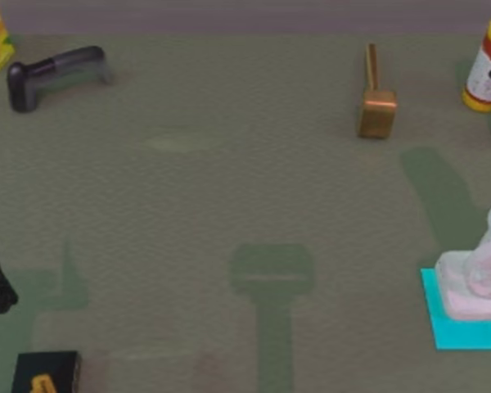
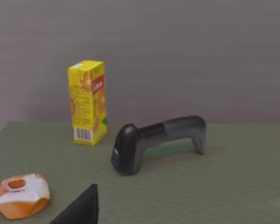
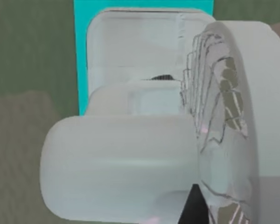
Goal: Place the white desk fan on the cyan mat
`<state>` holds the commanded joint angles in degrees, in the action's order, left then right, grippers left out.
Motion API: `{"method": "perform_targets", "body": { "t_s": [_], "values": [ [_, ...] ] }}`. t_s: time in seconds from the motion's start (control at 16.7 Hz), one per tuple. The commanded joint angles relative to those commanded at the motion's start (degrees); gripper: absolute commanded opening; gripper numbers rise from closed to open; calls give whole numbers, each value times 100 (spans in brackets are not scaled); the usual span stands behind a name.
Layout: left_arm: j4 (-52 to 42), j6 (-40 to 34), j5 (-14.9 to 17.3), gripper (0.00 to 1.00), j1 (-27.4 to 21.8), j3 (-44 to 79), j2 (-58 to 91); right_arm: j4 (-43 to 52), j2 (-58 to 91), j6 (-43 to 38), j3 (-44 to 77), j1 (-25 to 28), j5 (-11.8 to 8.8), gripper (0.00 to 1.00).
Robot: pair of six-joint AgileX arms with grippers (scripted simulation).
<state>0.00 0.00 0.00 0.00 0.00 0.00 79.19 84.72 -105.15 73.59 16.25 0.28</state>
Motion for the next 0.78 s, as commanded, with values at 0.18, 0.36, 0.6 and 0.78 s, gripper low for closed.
{"method": "perform_targets", "body": {
  "t_s": [0.18, 0.36, 0.6, 0.78],
  "values": [
    [0, 0, 0, 100, 0, 0, 0, -27, 26, -2, -4, -16, -8, 0],
    [0, 0, 0, 100, 0, 0, 0, -371, 53, -24, -319, -31, -5, 0],
    [0, 0, 0, 100, 0, 0, 0, -798, 89, -3, -708, 2, 0, 0],
    [0, 0, 0, 100, 0, 0, 0, -798, 89, -3, -708, 2, 0, 0]
  ]
}}
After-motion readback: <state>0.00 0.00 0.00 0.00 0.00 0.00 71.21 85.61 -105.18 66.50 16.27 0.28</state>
